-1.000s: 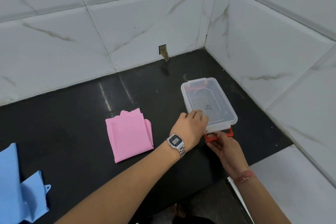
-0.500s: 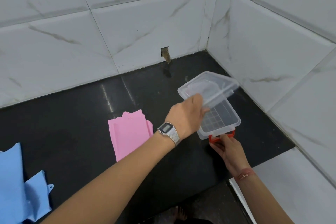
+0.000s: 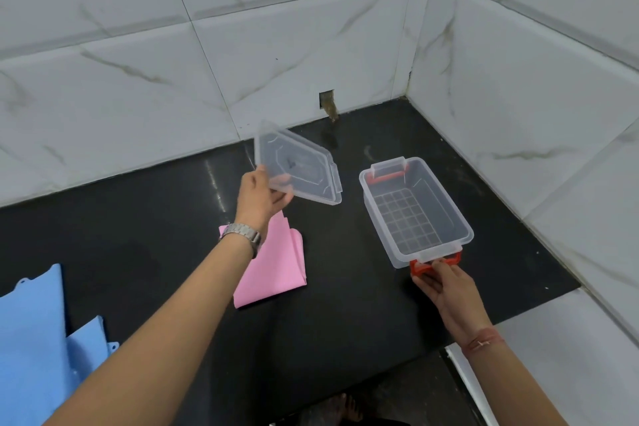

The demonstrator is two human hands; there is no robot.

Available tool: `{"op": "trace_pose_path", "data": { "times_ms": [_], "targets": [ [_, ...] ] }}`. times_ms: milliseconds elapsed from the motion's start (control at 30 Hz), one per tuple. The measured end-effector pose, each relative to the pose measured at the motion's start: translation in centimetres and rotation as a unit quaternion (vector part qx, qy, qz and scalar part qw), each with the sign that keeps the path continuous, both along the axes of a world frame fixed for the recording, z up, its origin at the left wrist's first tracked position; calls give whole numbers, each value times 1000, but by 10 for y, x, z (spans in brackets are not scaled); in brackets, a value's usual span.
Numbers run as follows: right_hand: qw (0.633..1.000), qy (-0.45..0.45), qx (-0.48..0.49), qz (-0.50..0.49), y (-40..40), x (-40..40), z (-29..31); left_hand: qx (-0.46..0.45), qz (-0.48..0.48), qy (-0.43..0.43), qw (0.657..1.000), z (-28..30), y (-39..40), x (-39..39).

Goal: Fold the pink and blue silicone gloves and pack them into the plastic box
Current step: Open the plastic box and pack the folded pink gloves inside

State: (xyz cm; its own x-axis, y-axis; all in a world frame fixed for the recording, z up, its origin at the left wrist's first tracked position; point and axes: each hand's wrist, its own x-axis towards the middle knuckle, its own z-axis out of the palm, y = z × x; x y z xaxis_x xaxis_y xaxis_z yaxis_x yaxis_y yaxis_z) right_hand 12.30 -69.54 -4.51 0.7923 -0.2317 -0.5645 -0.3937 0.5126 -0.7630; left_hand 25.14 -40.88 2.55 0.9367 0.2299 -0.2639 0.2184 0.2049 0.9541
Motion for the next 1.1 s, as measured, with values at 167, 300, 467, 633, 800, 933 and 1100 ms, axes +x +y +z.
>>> {"op": "trace_pose_path", "data": {
  "times_ms": [167, 300, 467, 633, 800, 933, 1100],
  "targets": [
    [1000, -5, 1, 6, 1, -2, 0, -97, 102, 80, 987, -24, 42, 0],
    [1000, -1, -1, 15, 2, -3, -2, -143, 180, 107, 967, -35, 68, 2],
    [1000, 5, 5, 20, 8, -6, -4, -110, 213, 123, 963, -47, 96, 3],
    [997, 35, -8, 74, 27, -14, -4, -8, 192, 160, 968, -61, 124, 0],
    [968, 34, -93, 230, 58, -16, 2, 39, 147, 189, 970, -76, 132, -15],
    [919, 0, -192, 343, 90, -3, 6, 116, 108, 177, 971, -91, 122, -39],
    [870, -19, -284, 403, 128, 24, 3, 299, 34, 190, 934, -97, 110, -76]
  ]
}}
